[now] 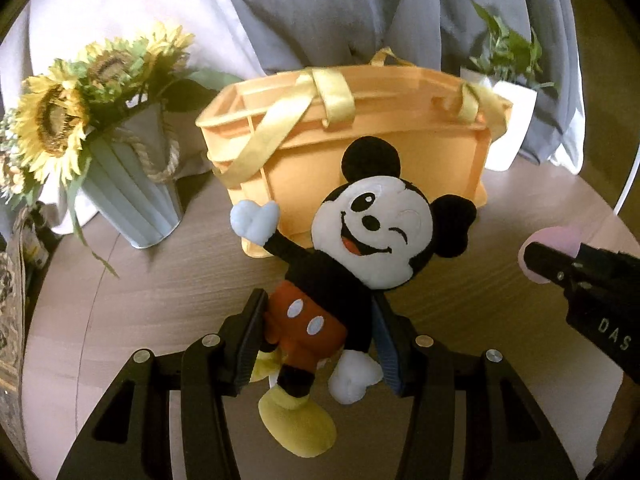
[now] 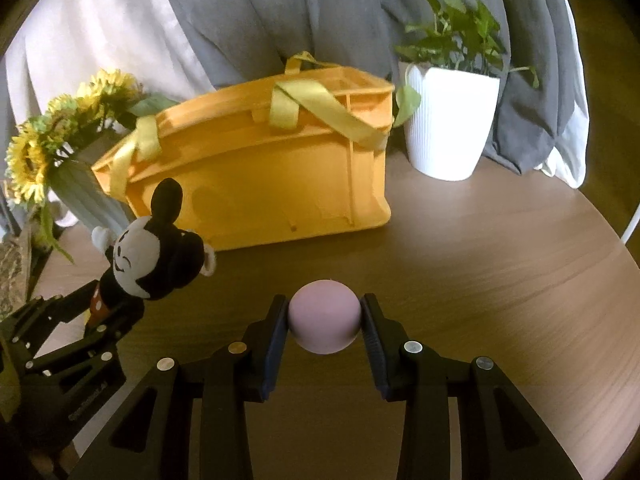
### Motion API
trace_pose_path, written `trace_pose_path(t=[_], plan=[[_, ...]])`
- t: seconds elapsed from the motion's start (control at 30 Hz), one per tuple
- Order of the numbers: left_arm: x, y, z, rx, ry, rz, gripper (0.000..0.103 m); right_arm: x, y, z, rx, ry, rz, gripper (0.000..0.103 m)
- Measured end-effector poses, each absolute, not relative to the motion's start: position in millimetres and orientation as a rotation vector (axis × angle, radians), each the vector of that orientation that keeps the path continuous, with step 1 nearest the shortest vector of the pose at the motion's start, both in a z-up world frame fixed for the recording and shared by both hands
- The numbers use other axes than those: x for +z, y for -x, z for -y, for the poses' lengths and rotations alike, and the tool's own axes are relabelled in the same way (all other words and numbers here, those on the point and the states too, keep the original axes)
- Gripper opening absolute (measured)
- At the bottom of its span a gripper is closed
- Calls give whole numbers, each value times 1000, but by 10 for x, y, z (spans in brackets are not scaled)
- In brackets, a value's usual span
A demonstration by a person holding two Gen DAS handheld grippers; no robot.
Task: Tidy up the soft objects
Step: 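Grasp the Mickey Mouse plush with the left gripper while the right gripper grasps the pink ball, then lift and carry the Mickey plush and pink ball over the orange crate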
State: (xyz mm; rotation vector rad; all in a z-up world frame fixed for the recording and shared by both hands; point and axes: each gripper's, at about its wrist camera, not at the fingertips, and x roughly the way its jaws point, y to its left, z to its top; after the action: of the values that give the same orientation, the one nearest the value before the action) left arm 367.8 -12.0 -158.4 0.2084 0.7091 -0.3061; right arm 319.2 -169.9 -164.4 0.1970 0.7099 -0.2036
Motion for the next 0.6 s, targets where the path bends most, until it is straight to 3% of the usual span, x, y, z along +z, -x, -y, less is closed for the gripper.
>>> trace_pose_path(t=[0.6], plan=[[-1025, -3165, 229, -250, -146, -588, 50, -1100, -2825, 1816, -116, -163, -575, 38]])
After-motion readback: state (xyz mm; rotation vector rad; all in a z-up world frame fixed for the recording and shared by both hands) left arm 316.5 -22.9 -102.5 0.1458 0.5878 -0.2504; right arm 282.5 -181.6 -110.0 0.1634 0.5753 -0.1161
